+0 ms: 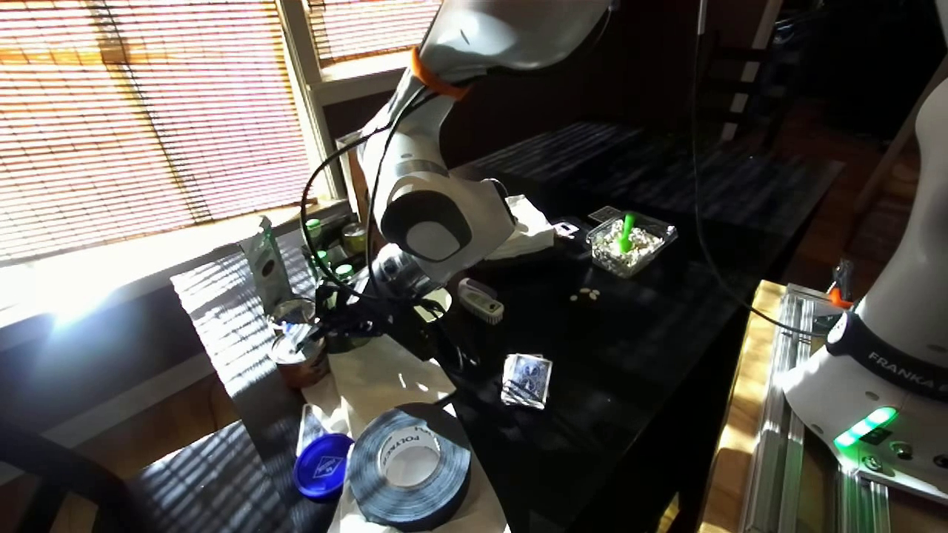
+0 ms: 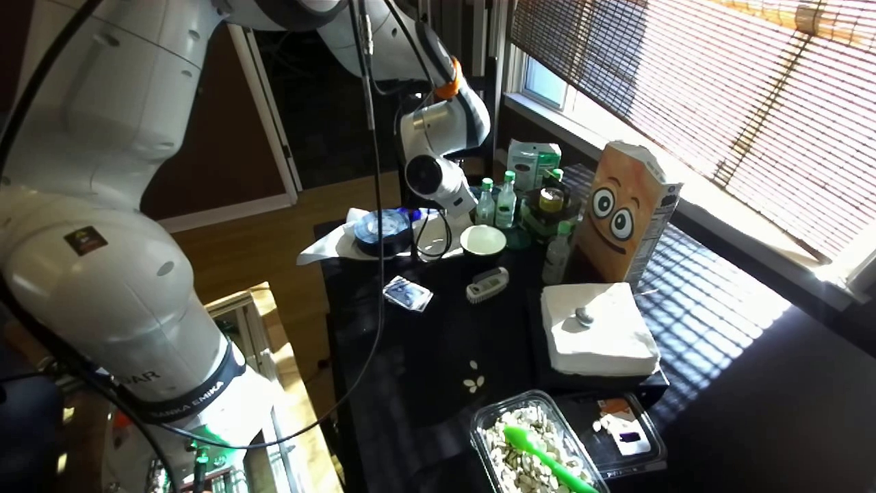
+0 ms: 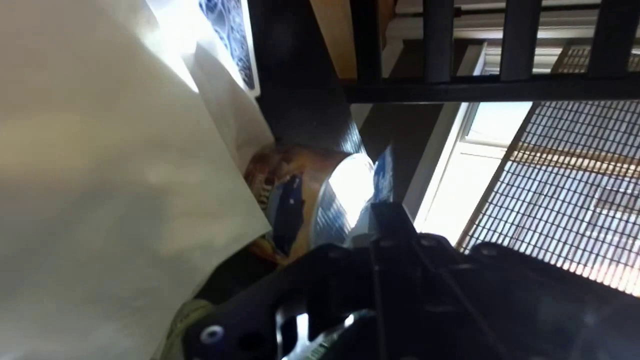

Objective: Put the blue packet on top of the can on the left.

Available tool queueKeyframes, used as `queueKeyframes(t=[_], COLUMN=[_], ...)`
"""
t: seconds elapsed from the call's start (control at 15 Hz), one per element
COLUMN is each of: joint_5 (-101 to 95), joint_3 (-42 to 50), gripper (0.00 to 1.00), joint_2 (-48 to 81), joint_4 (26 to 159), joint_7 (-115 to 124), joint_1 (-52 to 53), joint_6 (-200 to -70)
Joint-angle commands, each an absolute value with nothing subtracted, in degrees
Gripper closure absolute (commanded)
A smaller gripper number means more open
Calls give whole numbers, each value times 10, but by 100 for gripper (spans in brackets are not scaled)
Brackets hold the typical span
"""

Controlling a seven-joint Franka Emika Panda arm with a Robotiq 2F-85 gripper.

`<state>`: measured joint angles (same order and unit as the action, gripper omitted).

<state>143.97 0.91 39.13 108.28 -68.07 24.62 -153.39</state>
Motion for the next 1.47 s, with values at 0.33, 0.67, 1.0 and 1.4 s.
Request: queueKeyframes(t=[0.33,0.67,1.0,1.4], joint_5=[1450,1440,1443,1374], joint_3=[20,40,64,29], gripper=[60,26,0,0], joint_2=[406,402,304,166], joint_4=[1071,1044,1138,1271], joint_7=[-662,-631,-674,-738], joint_1=[296,280,296,275], joint_6=[-1581,-1590,-1558,-1563])
